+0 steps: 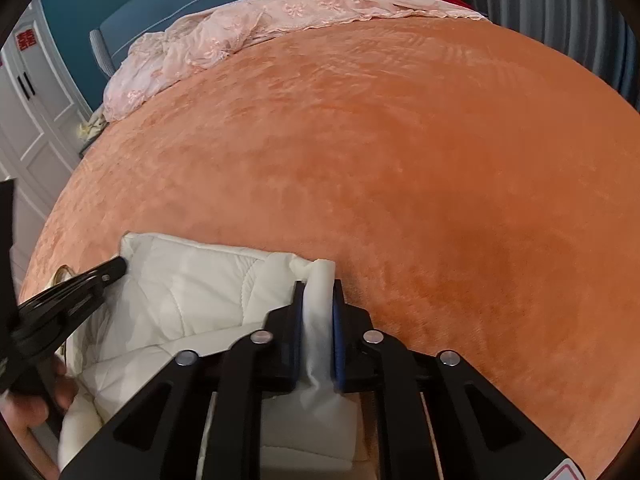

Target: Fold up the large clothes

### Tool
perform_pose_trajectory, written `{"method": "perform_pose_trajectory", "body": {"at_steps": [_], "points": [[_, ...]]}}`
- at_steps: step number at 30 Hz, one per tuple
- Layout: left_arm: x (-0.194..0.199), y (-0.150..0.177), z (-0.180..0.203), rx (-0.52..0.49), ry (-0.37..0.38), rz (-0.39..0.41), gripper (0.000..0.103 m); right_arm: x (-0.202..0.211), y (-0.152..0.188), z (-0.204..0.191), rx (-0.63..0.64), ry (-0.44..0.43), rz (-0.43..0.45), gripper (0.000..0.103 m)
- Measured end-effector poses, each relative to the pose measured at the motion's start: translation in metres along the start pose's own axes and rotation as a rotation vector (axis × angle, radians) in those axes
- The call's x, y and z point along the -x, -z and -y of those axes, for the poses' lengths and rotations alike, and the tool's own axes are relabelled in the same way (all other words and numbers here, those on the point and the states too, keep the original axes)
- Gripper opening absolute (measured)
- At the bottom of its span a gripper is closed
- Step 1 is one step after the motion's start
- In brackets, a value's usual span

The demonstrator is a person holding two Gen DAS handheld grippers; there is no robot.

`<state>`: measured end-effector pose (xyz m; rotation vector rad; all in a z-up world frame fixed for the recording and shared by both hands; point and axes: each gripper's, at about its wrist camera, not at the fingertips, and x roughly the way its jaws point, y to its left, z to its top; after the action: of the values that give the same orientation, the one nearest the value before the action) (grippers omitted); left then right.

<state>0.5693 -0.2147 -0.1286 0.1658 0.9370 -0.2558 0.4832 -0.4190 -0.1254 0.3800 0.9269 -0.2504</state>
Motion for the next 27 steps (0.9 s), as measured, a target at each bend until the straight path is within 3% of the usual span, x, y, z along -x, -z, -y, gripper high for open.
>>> {"method": "perform_pose_trajectory", "body": {"at_steps": [2,4,7,10,11,13,17,23,27], "points": [[0.028,0.003,-0.018,0.021,0.022,0.061,0.039,0.027,-0.006,-0.003,-0.011,0.027,0.068,0.024],[0.05,0.006,-0.039,0.032,0.043,0.097,0.05,0.068,-0.009,-0.018,0.003,0.018,0.189,0.024],[0.067,0.013,-0.083,0.023,0.01,0.091,0.048,0.096,-0.009,-0.06,0.085,-0.1,0.209,0.022],[0.063,0.024,-0.122,0.011,-0.032,0.037,0.045,0.073,0.007,-0.134,0.256,-0.236,0.046,0.008],[0.06,0.028,-0.13,0.005,-0.042,0.019,0.04,0.059,0.016,-0.152,0.297,-0.247,0.002,0.002],[0.052,0.038,-0.146,-0.005,-0.05,-0.021,0.034,0.029,0.031,-0.178,0.36,-0.234,-0.073,0.0],[0.036,0.052,-0.155,-0.047,-0.059,-0.057,0.032,-0.017,0.042,-0.193,0.379,-0.175,-0.166,0.0],[0.017,0.046,-0.157,-0.021,-0.093,-0.021,0.033,-0.036,0.034,-0.18,0.297,-0.112,-0.104,0.0],[0.008,0.045,-0.16,0.01,-0.106,0.01,0.034,-0.04,0.031,-0.167,0.24,-0.13,-0.078,0.0]]}}
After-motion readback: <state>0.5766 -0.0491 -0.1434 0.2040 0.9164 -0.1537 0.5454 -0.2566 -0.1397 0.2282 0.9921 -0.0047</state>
